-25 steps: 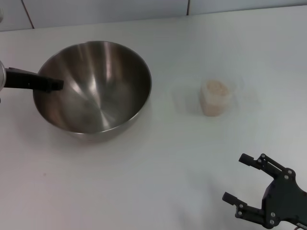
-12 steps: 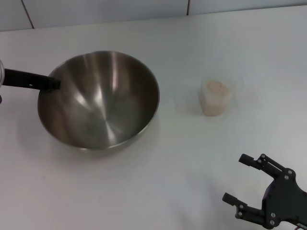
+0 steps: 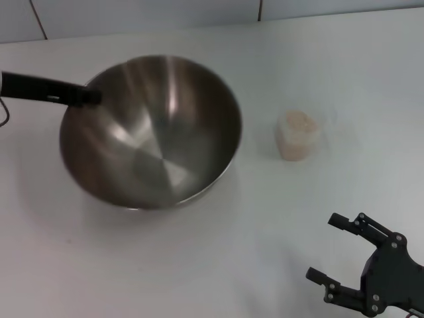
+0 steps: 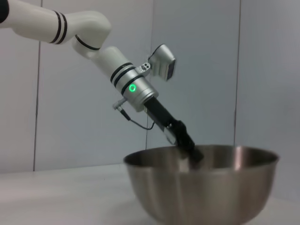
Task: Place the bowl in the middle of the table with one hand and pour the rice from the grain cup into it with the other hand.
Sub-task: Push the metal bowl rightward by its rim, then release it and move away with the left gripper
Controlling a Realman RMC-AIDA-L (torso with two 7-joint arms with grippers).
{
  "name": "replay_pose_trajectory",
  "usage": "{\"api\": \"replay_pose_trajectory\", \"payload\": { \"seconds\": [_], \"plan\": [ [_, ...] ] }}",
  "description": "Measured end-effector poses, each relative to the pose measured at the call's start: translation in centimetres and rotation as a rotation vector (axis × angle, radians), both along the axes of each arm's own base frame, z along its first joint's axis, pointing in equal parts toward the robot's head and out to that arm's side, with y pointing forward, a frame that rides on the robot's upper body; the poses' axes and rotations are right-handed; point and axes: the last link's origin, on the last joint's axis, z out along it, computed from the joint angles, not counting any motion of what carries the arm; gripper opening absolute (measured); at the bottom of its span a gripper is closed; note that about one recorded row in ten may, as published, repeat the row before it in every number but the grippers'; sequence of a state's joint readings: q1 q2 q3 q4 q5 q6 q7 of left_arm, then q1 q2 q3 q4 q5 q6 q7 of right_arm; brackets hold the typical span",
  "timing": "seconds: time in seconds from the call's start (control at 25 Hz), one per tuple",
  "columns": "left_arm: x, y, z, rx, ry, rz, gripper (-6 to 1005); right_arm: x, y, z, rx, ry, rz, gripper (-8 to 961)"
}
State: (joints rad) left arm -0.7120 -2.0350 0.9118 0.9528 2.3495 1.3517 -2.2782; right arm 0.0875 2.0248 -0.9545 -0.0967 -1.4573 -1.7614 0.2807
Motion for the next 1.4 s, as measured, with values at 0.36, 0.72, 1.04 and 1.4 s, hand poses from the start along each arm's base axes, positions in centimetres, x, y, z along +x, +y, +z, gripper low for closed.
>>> {"api": "replay_pose_trajectory", "payload": {
  "seconds": [0.36,0.72,1.04,1.4],
  "plan": [
    [3.2,1.4,-3.1,-0.028,0.021,-0.098,39,-0.2,0.0,0.1,0.002,0.009,0.01,842],
    [2.8,2.4,-5.5,-0.018,0.072,-0.086,40,-0.1,-0.1,0.2,0.004,0.01,0.008,842],
    [1.9,1.9,-5.1,0.012,0.044,-0.135,80,-0.1,-0.1,0.2,0.005,0.009,0.006,842],
    [2.2,-1.9,-1.2,0.078,-0.067,-0.453,253,0.2,0.0,0.6,0.038,0.016,-0.021,842]
  ]
}}
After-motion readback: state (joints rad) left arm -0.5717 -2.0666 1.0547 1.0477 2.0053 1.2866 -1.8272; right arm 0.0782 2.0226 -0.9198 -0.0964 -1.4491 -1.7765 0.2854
